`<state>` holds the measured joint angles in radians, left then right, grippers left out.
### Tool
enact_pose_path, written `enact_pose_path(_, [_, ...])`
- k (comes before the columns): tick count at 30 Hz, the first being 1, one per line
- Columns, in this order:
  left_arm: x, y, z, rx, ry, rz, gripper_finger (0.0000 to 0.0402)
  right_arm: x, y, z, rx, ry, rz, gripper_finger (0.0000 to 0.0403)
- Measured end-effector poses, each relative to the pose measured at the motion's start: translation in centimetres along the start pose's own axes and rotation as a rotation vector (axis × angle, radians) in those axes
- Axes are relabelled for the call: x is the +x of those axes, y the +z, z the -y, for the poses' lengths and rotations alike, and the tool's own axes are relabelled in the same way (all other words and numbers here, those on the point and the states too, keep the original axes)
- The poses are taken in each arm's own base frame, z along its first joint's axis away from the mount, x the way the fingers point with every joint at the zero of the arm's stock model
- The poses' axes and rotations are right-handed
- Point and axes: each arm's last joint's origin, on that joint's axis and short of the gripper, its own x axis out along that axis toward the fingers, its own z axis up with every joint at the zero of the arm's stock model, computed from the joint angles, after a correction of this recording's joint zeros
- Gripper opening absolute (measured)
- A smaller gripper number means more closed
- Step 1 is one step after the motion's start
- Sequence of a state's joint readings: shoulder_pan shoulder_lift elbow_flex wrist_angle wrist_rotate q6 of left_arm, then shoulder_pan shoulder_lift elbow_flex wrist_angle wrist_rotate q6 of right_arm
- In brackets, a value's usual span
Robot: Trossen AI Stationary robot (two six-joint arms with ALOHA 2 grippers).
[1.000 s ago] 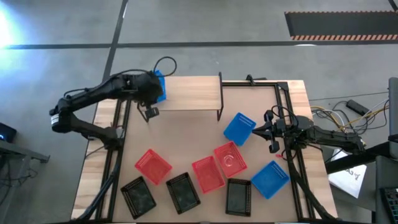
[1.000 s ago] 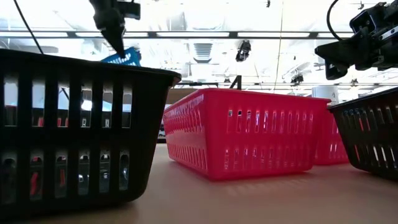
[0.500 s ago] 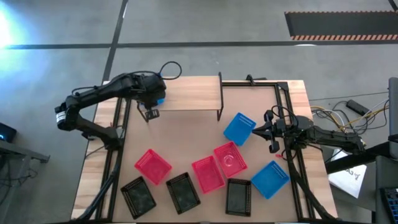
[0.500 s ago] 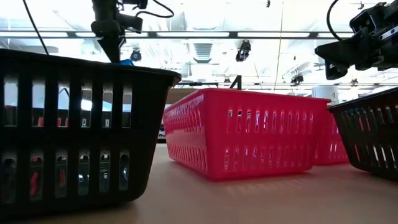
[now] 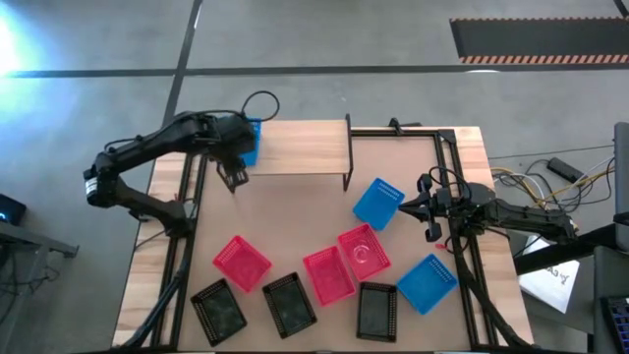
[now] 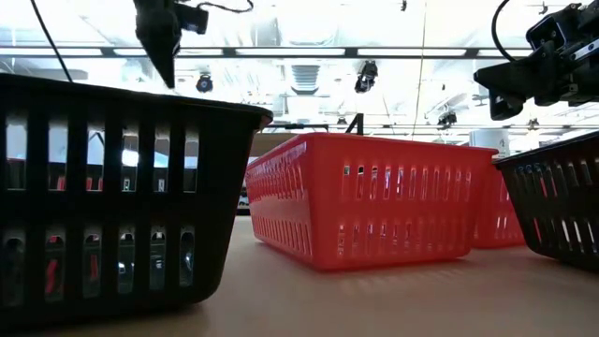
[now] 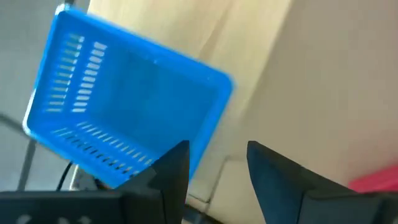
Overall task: Stack baskets on shelf by color
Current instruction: Put the left red bin on the shelf
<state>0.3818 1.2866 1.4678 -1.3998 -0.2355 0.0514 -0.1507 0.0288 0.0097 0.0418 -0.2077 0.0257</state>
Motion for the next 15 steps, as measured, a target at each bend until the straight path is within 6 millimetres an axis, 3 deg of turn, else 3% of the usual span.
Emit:
enact_pose_path(4, [-1.3,-0.4,1.8,0.056,-0.077,0.055,0.0146,0.0,0.0,0.0,0.0,0.0,0.0,0.0018])
enact_pose_path(7, [-1.7,-0.8,4.4,0.127,-0.128,0.066,0.0142,0.0,0.0,0.0,0.0,0.0,0.0,0.0018])
enact_pose_path(11, [-2.0,-1.9,9.5,0.177,-0.201,0.075,0.0132,0.0,0.0,0.0,0.0,0.0,0.0,0.0018])
enact_pose_path(15, [-1.6,-3.8,15.1,0.103,-0.243,0.105,0.0124,0.0,0.0,0.0,0.0,0.0,0.0,0.0018])
